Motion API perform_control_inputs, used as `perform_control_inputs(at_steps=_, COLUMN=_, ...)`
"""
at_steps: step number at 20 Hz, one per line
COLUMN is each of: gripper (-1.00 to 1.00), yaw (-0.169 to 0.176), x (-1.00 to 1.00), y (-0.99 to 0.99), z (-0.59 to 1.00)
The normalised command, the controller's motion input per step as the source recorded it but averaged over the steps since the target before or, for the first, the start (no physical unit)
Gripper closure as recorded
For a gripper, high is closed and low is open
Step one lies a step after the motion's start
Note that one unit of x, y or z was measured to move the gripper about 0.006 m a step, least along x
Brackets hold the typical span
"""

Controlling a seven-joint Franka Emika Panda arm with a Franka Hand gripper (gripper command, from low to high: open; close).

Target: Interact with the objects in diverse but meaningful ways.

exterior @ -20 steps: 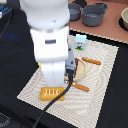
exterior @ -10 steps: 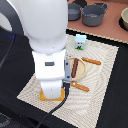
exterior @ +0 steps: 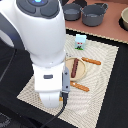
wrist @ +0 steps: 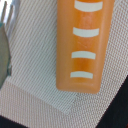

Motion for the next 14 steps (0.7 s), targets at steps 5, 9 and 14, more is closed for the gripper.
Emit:
perform_control_inputs(at_steps=5, gripper=-1.00, yaw=-0.025, x=0.21, y=-0.18, z=-0.28)
perform_control_inputs(at_steps=9, gripper=1.00, yaw=-0.003, x=0.15, y=-0.04, z=-0.29)
perform_control_inputs(at_steps=14, gripper=1.00, yaw=-0.011, x=0.15, y=-0.06, z=-0.28)
